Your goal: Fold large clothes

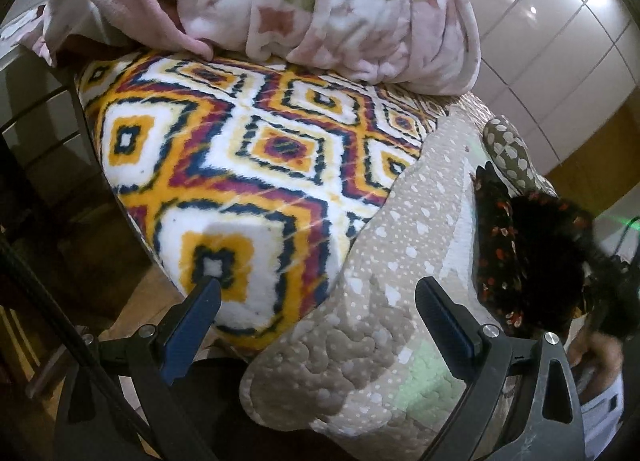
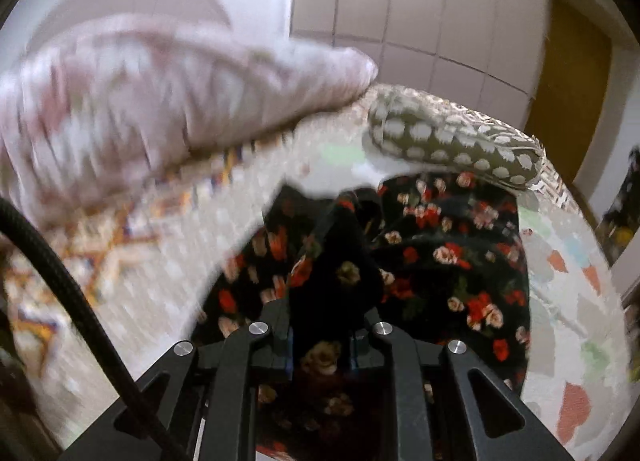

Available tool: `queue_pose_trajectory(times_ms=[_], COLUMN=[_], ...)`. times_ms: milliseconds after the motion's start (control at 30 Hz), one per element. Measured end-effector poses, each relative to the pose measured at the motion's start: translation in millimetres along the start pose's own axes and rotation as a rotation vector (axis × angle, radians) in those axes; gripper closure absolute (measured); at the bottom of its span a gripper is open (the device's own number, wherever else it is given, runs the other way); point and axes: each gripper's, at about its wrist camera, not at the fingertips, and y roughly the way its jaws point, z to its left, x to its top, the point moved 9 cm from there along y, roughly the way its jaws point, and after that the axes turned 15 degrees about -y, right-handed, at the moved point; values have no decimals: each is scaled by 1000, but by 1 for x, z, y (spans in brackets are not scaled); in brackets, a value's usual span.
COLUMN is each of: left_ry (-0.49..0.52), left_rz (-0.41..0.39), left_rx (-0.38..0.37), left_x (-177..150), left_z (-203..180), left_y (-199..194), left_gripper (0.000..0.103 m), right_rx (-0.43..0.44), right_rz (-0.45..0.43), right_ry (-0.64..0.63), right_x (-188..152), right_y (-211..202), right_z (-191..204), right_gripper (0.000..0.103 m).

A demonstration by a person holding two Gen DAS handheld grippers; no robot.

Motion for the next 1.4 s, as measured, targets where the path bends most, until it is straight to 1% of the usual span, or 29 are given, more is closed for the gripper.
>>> queue_pose_trajectory(times_ms=[67, 100, 133, 200, 233, 267, 300, 333, 367, 400, 433, 467, 600, 633, 667, 700, 767, 833, 900, 933, 1033, 1067, 1100, 1133, 1167, 1200, 1267, 1333, 1400], left_ry=[7, 7, 8, 12, 18, 23, 28, 33, 37, 39, 39, 38, 46, 44, 39, 35, 32, 38, 46, 50, 56, 57, 59, 60, 60, 59, 53, 54, 61], left_rz=[2, 5, 9, 17, 17, 16, 14, 13, 12, 12, 14, 17, 16, 17, 19, 22, 33, 43, 49, 50, 50, 51, 52, 53, 54, 55, 60, 65, 70], left_rx=[0, 1, 1, -2, -4, -6, -8, -10, -11, -11, -13, -19, -20, -20, -21, -22, -26, -27, -27, -28, -29, -29, -30, -31, -32, -31, -31, -31, -32], left_x=[-2, -2, -4, -7, -9, -10, -10, -10, -10, -10, -10, -11, -10, -10, -9, -9, -11, -14, -16, -17, -18, -18, -18, -17, -17, -17, -17, -17, -19], left_z=[-2, -3, -3, -6, -7, -8, -10, -11, -12, -13, -14, -15, -15, -14, -13, -13, -13, -14, -16, -17, -18, -18, -18, -17, -17, -16, -14, -15, -17], left_y=[1, 2, 3, 4, 3, 2, 1, 0, 0, 1, 1, 2, 5, 6, 9, 10, 14, 17, 18, 18, 19, 19, 19, 20, 20, 21, 24, 27, 29], left_gripper=[5, 5, 5, 5, 5, 5, 5, 5, 5, 5, 5, 5, 5, 5, 5, 5, 5, 5, 5, 5, 5, 5, 5, 5, 5, 5, 5, 5, 5], right_rx=[44, 67, 84, 104, 124, 146, 162, 176, 202, 246, 283, 301, 367, 347, 314, 264, 201, 181, 174, 152, -19, -78, -94, -71, -58, -40, 8, 61, 82], right_rz=[-47, -45, -18, 70, 132, 178, 189, 170, 161, 164, 166, 165, 112, 91, 79, 72, 86, 156, 235, 267, 341, 377, 414, 425, 424, 408, 355, 283, 228], right_ry=[3, -15, -50, -109, -123, -125, -120, -106, -92, -79, -80, -94, -142, -150, -155, -156, -151, -120, -81, -72, -151, -180, -189, -176, -161, -134, -22, 94, 155], right_x=[10, 9, 2, -22, -39, -53, -61, -62, -59, -55, -49, -44, -18, -7, 1, 15, 31, 37, 34, 33, 26, 19, 10, 4, 2, 4, 16, 33, 46], right_y=[-9, -7, 1, 27, 44, 56, 61, 59, 54, 49, 41, 30, -16, -25, -30, -27, -11, 25, 62, 80, 120, 129, 138, 141, 140, 136, 120, 106, 100], right_z=[9, 18, 31, 51, 59, 63, 65, 65, 65, 67, 69, 70, 62, 54, 46, 35, 26, 21, 22, 22, 13, 9, 8, 8, 7, 4, -5, -13, -15], right_gripper=[83, 83, 83, 82, 81, 77, 77, 76, 66, 51, 46, 43, 43, 43, 40, 34, 29, 29, 29, 29, 29, 29, 39, 52, 75, 83, 86, 86, 86])
